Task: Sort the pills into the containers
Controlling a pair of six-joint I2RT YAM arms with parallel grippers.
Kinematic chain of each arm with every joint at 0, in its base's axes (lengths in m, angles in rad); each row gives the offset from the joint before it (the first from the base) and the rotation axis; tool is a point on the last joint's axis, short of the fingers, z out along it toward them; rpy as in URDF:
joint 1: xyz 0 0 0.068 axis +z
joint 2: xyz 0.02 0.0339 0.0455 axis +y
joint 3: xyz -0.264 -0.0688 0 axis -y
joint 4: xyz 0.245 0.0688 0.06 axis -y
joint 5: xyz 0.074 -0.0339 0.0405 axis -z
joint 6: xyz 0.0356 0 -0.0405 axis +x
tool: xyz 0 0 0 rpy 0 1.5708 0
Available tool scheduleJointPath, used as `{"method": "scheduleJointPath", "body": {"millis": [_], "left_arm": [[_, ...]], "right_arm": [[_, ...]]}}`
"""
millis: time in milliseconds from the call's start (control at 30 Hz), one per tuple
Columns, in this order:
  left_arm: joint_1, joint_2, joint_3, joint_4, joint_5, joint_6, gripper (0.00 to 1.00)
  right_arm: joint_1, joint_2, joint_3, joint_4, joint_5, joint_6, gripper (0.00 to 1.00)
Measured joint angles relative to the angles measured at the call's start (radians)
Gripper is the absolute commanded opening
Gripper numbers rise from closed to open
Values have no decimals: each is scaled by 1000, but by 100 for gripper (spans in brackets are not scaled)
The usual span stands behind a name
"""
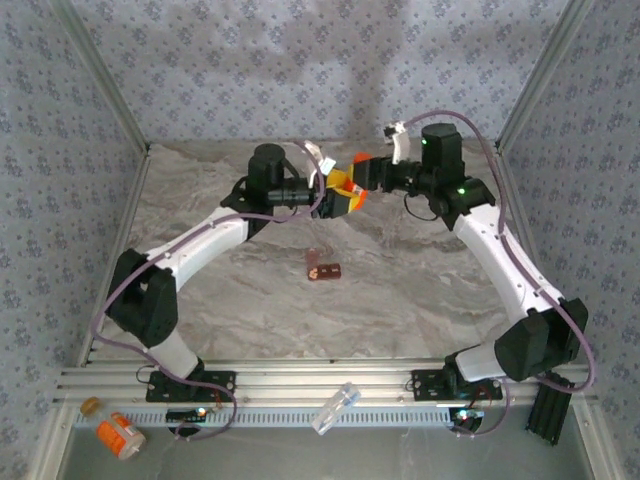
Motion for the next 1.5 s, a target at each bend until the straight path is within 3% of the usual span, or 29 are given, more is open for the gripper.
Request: {"method": "scheduleJointPath", "body": {"millis": [267,300,333,500,867,1233,1333,1500], "left_arm": [[11,-209,-139,-42,-141,58,83],[11,-228,-151,-47,-166,67,98],[11,-245,-162,-52,-193,76,99],[12,-296,-209,-82,-352,91,100],[58,-302,-233,-159,-640,77,100],[103,-235,-224,-238,-714,6,100],[108,-233,-224,-238,-729,-5,100],[110,-234,-232,-229,-746,-13,100]], "right_arm": [[-51,-13,-184,100,229,24,33],[-50,-13,-208,115,252,24,33],[-49,-13,-237,132,278,24,32],[-31,-13,-353,205,426,16,33],[127,48,-558,430,756,-34,30],[189,136,-683,612,893,-39,34],[201,148,-696,647,917,-38,39],[205,150,-706,668,936,-23,61]]}}
